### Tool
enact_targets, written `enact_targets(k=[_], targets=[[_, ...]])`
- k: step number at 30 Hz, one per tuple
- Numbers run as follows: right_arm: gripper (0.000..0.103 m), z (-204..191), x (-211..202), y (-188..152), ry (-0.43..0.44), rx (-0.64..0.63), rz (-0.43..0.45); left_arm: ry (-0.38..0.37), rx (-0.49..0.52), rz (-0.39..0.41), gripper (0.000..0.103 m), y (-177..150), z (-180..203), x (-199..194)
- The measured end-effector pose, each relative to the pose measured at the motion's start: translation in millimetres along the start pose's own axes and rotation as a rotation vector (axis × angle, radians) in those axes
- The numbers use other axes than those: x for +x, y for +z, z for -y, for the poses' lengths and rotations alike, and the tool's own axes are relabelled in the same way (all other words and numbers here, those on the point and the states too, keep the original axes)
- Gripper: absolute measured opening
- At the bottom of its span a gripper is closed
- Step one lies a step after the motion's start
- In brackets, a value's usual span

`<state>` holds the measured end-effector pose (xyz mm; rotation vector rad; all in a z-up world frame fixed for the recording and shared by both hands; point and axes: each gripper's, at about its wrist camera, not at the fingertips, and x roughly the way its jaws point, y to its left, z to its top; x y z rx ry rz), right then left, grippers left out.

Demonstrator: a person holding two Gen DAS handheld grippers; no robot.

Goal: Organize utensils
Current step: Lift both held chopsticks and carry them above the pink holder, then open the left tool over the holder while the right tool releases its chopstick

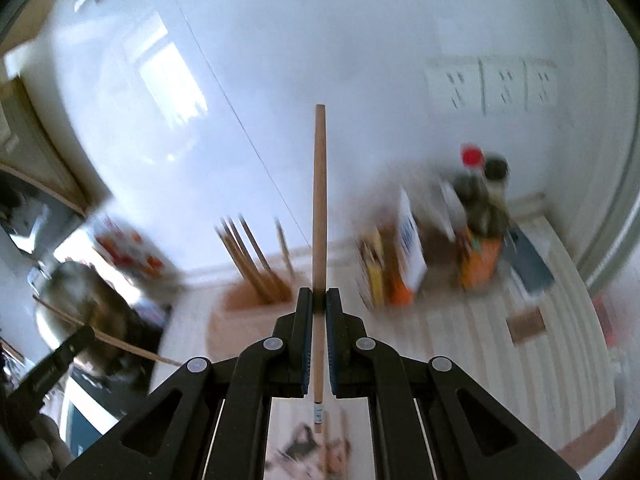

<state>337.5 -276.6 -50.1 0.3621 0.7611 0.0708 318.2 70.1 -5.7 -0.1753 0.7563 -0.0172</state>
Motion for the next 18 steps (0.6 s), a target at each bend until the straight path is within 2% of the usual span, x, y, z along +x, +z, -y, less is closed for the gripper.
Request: enact_targets(k=[4, 8, 14, 18], targets=[[0.007, -11, 7, 38, 0.014, -0.001, 0.051, -0.036, 0.01, 0.034, 0.004, 35, 16, -10], [0.007, -17, 28, 59, 0.015, 0.0, 0.064, -0.08, 0.016, 0.029, 0.004, 54, 32, -7], [0.007, -14, 68, 67, 0.015, 0.027, 0.053, -0.129, 0.024, -0.057, 0.004, 52, 52, 29], [0.007, -9, 91, 63, 0.002, 0.034, 0.041, -0.132, 0.04, -0.114, 0.004, 46, 63, 56]])
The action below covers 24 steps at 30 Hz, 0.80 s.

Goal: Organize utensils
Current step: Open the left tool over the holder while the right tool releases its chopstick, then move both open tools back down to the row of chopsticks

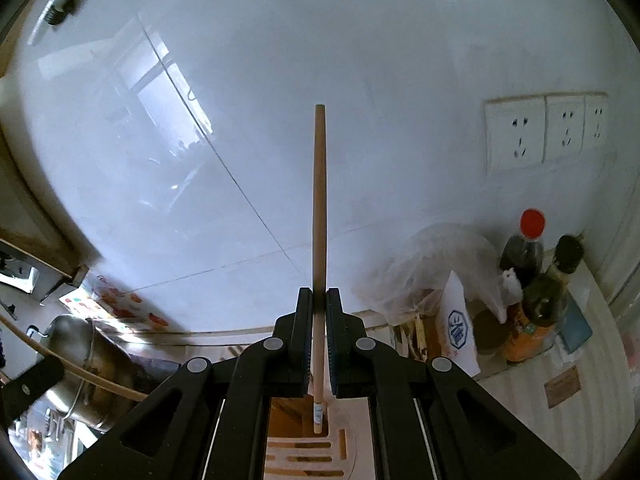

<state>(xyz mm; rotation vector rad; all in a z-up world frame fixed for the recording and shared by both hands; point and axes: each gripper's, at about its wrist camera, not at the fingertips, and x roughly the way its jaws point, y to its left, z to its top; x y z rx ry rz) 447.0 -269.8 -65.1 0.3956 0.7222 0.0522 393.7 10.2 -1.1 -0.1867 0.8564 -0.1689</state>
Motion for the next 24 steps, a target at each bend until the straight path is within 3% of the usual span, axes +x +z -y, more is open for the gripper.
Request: enact_targets(k=[6, 8, 9, 10, 11, 12, 14, 16, 18, 19, 24], targets=[[0.007, -1, 24, -11, 0.008, -0.022, -0.043, 0.004, 0.035, -0.073, 0.007, -7, 6, 31], [0.009, 3, 29, -15, 0.021, -0.017, -0.081, 0.022, 0.044, -0.057, 0.011, -7, 5, 27], [0.013, 4, 29, -17, 0.03, -0.02, -0.098, 0.035, 0.048, -0.045, 0.017, -8, 4, 24], [0.032, 6, 28, -19, 0.027, -0.02, -0.107, 0.042, 0.047, -0.035, 0.022, -8, 2, 22], [0.052, 8, 24, -20, 0.029, -0.015, -0.105, 0.05, 0.041, -0.026, 0.039, -8, -1, 20], [0.056, 10, 19, -21, 0.035, -0.009, -0.098, 0.066, 0.035, -0.013, 0.059, -8, -5, 16], [0.057, 15, 11, -22, 0.025, -0.002, -0.091, 0.09, 0.018, 0.02, 0.068, -10, -13, 10], [0.057, 18, 2, -23, 0.026, 0.007, -0.087, 0.107, 0.014, 0.027, 0.071, -10, -21, 7], [0.057, 21, -12, -25, 0.009, 0.003, -0.07, 0.138, 0.016, 0.033, 0.095, -13, -26, 5], [0.057, 22, -18, -25, 0.007, 0.0, -0.059, 0.147, 0.02, 0.035, 0.1, -15, -28, 4], [0.057, 27, -45, -31, 0.002, 0.005, -0.043, 0.223, 0.038, -0.007, 0.103, -35, -38, 10]])
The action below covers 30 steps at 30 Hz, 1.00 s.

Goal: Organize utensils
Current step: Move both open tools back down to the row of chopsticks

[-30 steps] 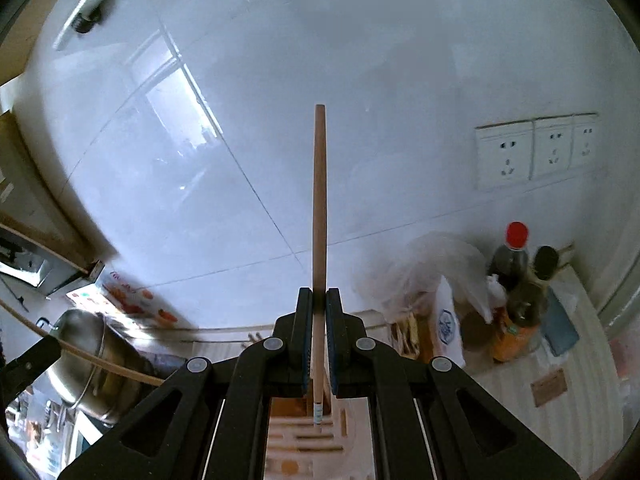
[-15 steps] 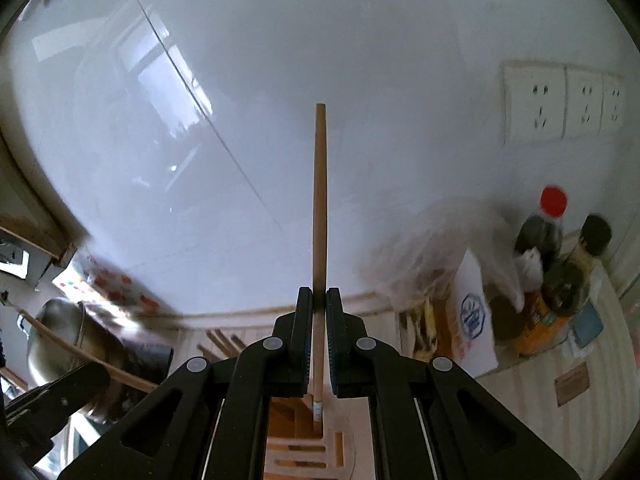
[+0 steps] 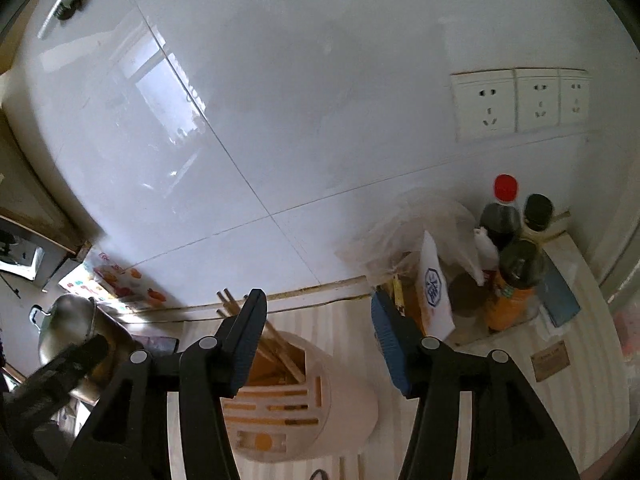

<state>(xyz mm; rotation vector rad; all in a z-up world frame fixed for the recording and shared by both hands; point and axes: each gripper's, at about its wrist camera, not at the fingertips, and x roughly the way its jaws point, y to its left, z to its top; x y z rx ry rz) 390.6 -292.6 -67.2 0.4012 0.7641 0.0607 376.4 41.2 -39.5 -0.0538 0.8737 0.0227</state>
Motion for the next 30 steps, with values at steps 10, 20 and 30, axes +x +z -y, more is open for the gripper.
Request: enact_targets(k=[10, 20, 30], targets=[[0.06, 31, -2, -88, -0.068, -0.001, -0.168, 0.102, 0.023, -0.149, 0.103, -104, -15, 33], [0.059, 53, 73, -221, -0.175, -0.054, -0.564, 0.167, 0.125, -0.509, 0.103, -232, -11, 133], [0.027, 45, 116, -283, -0.234, -0.164, -0.732, 0.177, 0.184, -0.582, 0.103, -266, -1, 146]])
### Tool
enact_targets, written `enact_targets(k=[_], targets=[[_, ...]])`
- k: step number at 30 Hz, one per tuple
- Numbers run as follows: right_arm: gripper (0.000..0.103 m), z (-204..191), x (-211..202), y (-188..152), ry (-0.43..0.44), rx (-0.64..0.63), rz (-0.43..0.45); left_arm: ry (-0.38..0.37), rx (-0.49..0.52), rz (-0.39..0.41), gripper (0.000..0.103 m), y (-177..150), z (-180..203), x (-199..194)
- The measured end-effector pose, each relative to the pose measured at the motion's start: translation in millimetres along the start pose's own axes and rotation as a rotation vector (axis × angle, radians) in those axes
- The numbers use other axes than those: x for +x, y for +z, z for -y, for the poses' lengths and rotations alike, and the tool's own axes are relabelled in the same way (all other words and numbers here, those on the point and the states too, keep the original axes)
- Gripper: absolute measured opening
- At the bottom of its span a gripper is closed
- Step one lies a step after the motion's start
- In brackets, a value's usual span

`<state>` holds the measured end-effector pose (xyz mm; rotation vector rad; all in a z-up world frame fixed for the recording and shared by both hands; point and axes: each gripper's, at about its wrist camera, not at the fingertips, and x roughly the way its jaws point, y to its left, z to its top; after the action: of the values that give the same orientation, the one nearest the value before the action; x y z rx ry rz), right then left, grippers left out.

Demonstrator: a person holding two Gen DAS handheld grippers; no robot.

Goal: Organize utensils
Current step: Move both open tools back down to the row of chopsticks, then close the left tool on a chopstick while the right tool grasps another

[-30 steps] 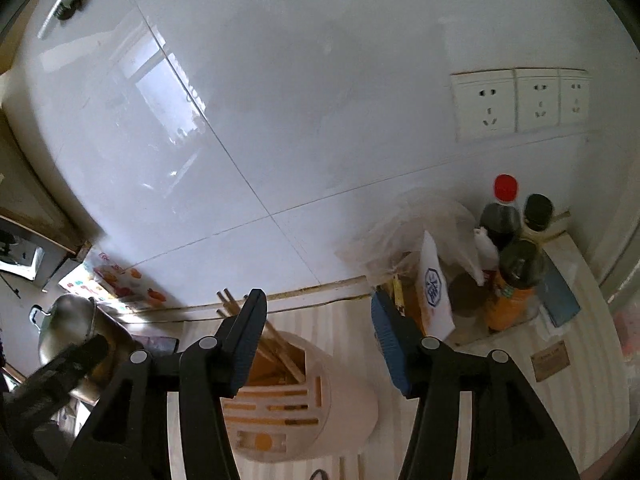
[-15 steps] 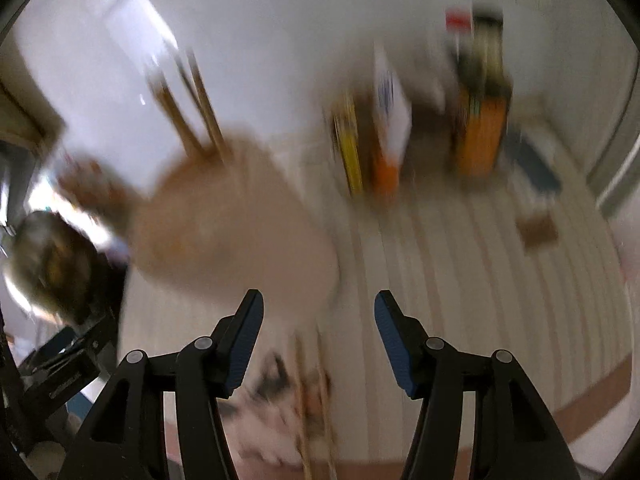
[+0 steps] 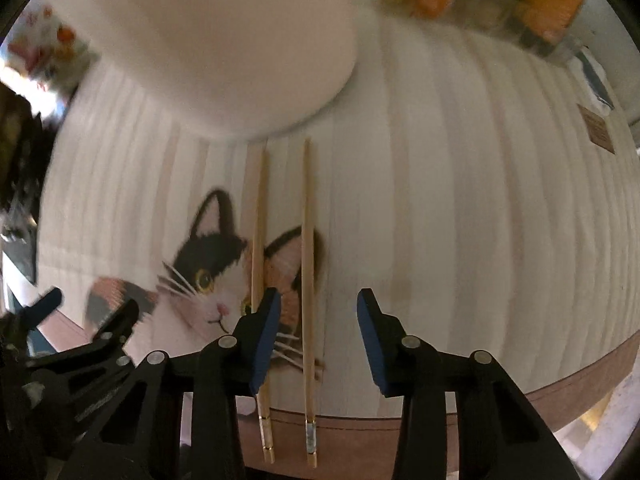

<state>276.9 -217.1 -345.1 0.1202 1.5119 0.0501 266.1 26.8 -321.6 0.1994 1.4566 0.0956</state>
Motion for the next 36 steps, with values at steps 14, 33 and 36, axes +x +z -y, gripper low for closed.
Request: enact_targets(k=[14, 33, 36], targets=[[0.006, 107, -23, -14, -0.115, 0.152, 0.027, -0.225, 0.134, -0.004, 0.089, 19, 86, -21], [0.007, 143, -17, -24, -0.013, 0.251, 0.032, -0.17, 0.08, -0.018, 0.004, 4, 43, -11], [0.007, 124, -18, -19, 0.014, 0.196, 0.033, -0.201, 0.032, -0.052, 0.004, 1, 29, -5]])
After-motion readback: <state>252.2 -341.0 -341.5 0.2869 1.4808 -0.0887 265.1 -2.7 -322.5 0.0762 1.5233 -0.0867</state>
